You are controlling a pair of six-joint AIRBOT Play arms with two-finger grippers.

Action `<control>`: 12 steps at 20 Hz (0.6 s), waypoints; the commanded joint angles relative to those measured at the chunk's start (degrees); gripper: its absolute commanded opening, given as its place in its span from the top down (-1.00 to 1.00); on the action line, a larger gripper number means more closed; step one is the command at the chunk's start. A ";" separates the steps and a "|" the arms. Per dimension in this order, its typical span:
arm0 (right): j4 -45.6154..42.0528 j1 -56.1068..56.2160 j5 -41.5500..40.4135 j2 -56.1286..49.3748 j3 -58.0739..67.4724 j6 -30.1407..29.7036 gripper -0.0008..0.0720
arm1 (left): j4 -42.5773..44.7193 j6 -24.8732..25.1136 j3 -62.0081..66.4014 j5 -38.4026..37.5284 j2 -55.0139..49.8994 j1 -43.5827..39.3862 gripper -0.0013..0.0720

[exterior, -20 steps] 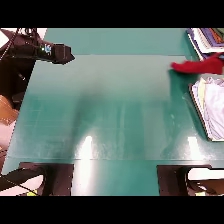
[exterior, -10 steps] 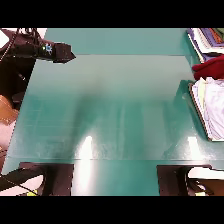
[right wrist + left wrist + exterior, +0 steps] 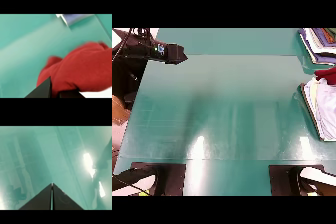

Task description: Fold the shirts.

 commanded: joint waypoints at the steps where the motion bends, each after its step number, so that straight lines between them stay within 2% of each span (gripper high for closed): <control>1: -5.60 -2.25 4.87 5.70 -9.73 1.40 0.94 | 0.04 0.13 0.00 -0.68 -0.02 0.00 0.89; 6: -16.31 -8.55 5.35 15.47 -30.97 1.38 0.92 | 0.15 1.81 0.00 -1.81 -0.02 0.00 0.89; 7: -18.10 -10.01 5.38 16.92 -34.40 1.33 0.71 | 0.15 1.92 0.00 -1.86 -0.02 0.00 0.89; 8: -19.54 -11.54 5.16 18.05 -37.48 1.33 -0.12 | 0.15 2.49 0.00 -1.95 -0.02 0.00 0.89; 9: -19.10 -13.03 4.66 18.84 -39.82 1.36 -0.74 | 0.17 2.73 0.00 -2.12 -0.02 0.00 0.89; 12: -14.34 -13.18 3.85 20.13 -40.04 1.31 -0.77 | 0.17 2.71 0.00 -2.49 -0.02 0.00 0.89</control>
